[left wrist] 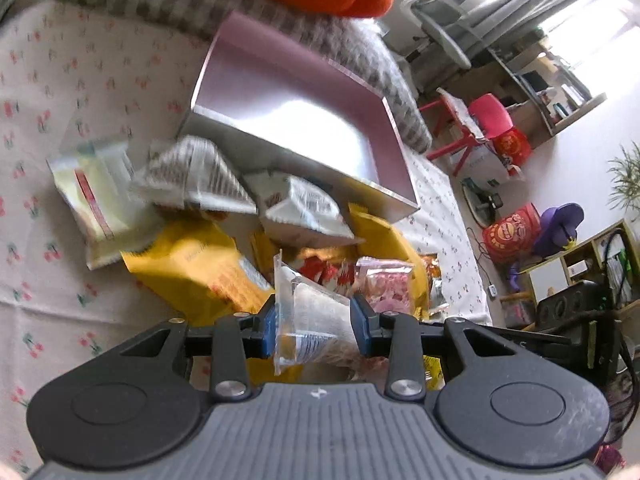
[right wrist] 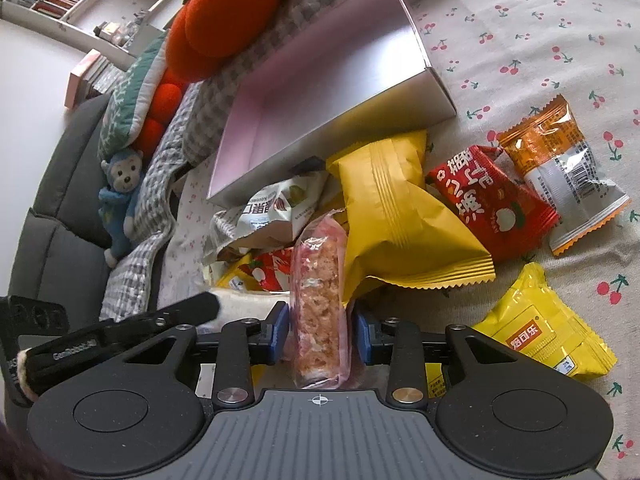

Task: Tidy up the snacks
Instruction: 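Grasp the clear-wrapped bar with the left tool while the right tool grasps the pink bar, then carry both bars over the pink box and open both tools to drop them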

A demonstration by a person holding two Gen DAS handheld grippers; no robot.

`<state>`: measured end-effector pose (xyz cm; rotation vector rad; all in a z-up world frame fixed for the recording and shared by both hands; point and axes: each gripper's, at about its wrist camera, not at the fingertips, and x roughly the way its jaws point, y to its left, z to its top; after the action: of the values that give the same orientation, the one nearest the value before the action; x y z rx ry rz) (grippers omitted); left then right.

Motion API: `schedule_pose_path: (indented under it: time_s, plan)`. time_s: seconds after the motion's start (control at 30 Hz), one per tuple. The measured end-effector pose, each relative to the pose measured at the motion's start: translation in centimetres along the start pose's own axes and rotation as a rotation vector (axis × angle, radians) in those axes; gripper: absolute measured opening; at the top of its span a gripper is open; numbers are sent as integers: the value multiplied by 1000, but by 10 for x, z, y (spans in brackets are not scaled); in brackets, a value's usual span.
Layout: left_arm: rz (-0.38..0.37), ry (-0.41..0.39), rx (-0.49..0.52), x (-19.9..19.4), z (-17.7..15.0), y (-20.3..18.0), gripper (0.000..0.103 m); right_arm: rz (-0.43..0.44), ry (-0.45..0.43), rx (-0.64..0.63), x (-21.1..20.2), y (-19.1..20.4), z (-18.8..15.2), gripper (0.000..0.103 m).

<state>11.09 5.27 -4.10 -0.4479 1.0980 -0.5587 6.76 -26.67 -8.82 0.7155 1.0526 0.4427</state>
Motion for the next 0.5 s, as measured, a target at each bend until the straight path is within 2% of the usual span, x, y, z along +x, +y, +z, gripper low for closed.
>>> schedule_pose_path:
  time_s: [0.17, 0.27, 0.4, 0.5]
  plan:
    - [-46, 59, -65, 4, -3, 3, 28, -10, -14, -3, -1, 1, -2, 27]
    - [-76, 129, -93, 8, -5, 6, 32, -19, -22, -7, -4, 1, -2, 24]
    - [-67, 187, -33, 10, -11, 0, 33, -32, -18, -14, -3, 2, -3, 24]
    - [-56, 232, 26, 11, -18, -7, 25, -59, -13, -48, -4, 7, -4, 23]
